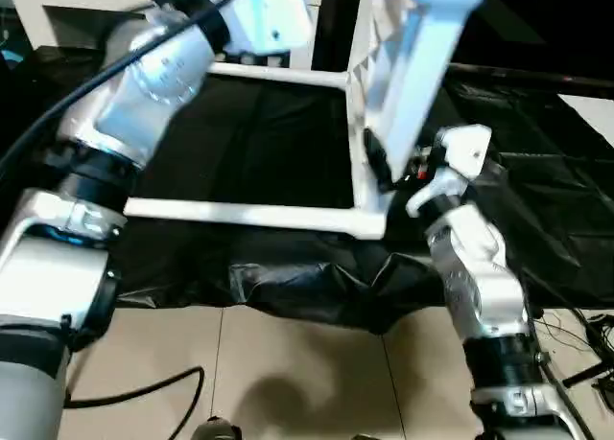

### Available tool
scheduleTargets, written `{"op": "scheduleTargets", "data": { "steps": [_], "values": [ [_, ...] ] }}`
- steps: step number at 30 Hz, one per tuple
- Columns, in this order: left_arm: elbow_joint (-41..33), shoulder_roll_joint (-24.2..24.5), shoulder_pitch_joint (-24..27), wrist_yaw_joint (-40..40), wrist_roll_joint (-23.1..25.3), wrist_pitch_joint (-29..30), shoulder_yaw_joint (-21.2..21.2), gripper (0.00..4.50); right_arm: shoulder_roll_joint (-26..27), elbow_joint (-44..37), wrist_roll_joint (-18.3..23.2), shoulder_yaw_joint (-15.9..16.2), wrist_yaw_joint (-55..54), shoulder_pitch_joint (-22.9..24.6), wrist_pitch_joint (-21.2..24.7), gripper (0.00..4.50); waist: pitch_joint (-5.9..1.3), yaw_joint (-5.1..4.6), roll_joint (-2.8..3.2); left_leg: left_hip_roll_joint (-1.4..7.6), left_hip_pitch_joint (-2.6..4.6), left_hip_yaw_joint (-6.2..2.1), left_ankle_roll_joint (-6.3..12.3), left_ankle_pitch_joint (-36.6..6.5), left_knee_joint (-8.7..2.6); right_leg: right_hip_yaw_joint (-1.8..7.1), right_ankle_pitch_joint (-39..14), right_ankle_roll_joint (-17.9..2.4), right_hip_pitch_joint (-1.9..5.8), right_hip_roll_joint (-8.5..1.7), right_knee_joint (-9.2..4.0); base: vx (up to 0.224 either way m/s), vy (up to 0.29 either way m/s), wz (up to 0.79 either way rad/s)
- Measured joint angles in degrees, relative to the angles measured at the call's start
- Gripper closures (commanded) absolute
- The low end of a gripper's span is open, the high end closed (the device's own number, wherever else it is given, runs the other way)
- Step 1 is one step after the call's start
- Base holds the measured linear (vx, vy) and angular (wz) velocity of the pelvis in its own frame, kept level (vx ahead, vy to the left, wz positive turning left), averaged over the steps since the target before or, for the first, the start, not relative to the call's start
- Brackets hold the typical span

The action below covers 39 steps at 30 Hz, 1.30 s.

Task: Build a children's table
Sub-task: Flip table

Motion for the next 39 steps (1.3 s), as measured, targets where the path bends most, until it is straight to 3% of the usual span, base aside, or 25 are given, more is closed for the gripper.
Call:
{"op": "scheduleTargets", "data": {
  "steps": [8,11,13,19,22,25,30,34,37,39],
  "values": [
    [-0.9,-0.5,-0.6,-3.8,0.3,4.3,0.2,1.98,0.2,-3.6,0.1,1.3,1.7,2.4,-3.5,0.00,-0.05,0.05,0.15,-0.01,0.05,-0.02,0.00,0.0,-0.03,0.01,0.0,0.0,0.02,-0.01,-0.01,0.000,0.000,0.00],
    [-2.9,-1.8,-0.6,-9.2,-1.9,10.1,1.2,2.04,-0.3,-5.7,0.0,3.4,3.7,3.1,-3.5,0.00,-0.16,0.23,0.35,-0.05,0.06,-0.02,0.01,0.0,-0.05,0.00,0.0,0.0,0.06,-0.06,-0.01,0.000,0.000,0.00],
    [-4.7,-2.8,-0.6,-13.1,-3.9,15.2,2.0,2.05,-0.9,-7.3,0.2,4.4,5.0,3.4,-3.5,0.00,-0.29,0.48,0.81,-0.15,0.06,0.00,0.01,0.0,-0.06,0.01,0.0,0.0,0.12,-0.14,-0.01,0.000,0.000,0.00],
    [-5.3,-6.4,-1.5,-15.8,-5.6,22.7,3.1,2.05,-3.4,-9.1,0.7,5.8,9.3,3.5,-2.4,0.00,-0.65,1.64,2.26,-0.30,0.04,0.03,0.02,0.0,-0.16,0.08,-0.1,0.1,0.23,-0.25,-0.06,0.000,0.000,0.00],
    [-5.1,-8.0,-2.8,-15.8,-6.5,25.8,4.8,2.05,-4.2,-9.2,0.9,6.3,10.6,3.7,-1.6,0.00,-0.62,1.63,2.84,-0.42,-0.01,0.03,0.02,0.0,-0.22,0.10,-0.1,0.1,0.20,-0.33,-0.07,0.000,0.000,0.00],
    [-4.8,-9.5,-4.3,-14.7,-9.0,28.4,8.3,2.05,-5.8,-9.3,1.3,6.2,11.7,4.3,-0.2,0.00,-0.68,1.49,3.00,-0.49,-0.02,-0.05,0.02,0.0,-0.27,0.06,-0.1,0.1,0.17,-0.35,-0.08,0.000,0.000,0.00],
    [-2.8,-12.4,-6.6,-9.9,-17.4,32.1,17.6,2.05,-7.9,-9.1,1.3,6.2,13.3,4.4,1.9,0.00,-0.74,1.36,3.10,-0.57,-0.02,-0.22,0.03,0.0,-0.27,-0.05,-0.1,0.1,0.21,-0.36,-0.29,0.000,0.000,0.00],
    [1.9,-14.4,-4.3,-5.7,-25.2,35.2,25.0,2.06,-7.5,-8.1,1.3,5.5,11.3,4.4,2.6,0.00,-0.47,0.96,2.52,-0.54,-0.28,-0.97,0.02,0.0,-0.29,-0.68,-0.1,0.1,0.37,-0.22,-1.19,0.000,0.000,0.00],
    [3.5,-14.3,0.1,-2.9,-25.6,37.1,28.1,2.21,-7.4,-7.6,1.4,3.5,9.7,4.4,3.0,0.00,-0.26,-0.05,2.21,-0.29,-1.07,-1.57,0.01,0.0,-0.28,-1.59,0.2,-0.4,0.30,-0.19,-2.28,0.000,0.000,0.00],
    [3.7,-14.3,2.0,-2.0,-25.6,38.1,28.9,2.34,-7.4,-7.6,1.4,2.2,9.0,4.5,3.1,0.00,0.04,-0.16,1.68,-0.30,-1.23,-1.45,0.04,0.0,-0.14,-1.55,1.0,-1.1,0.09,-0.21,-2.37,0.000,0.000,0.00]
  ]
}}
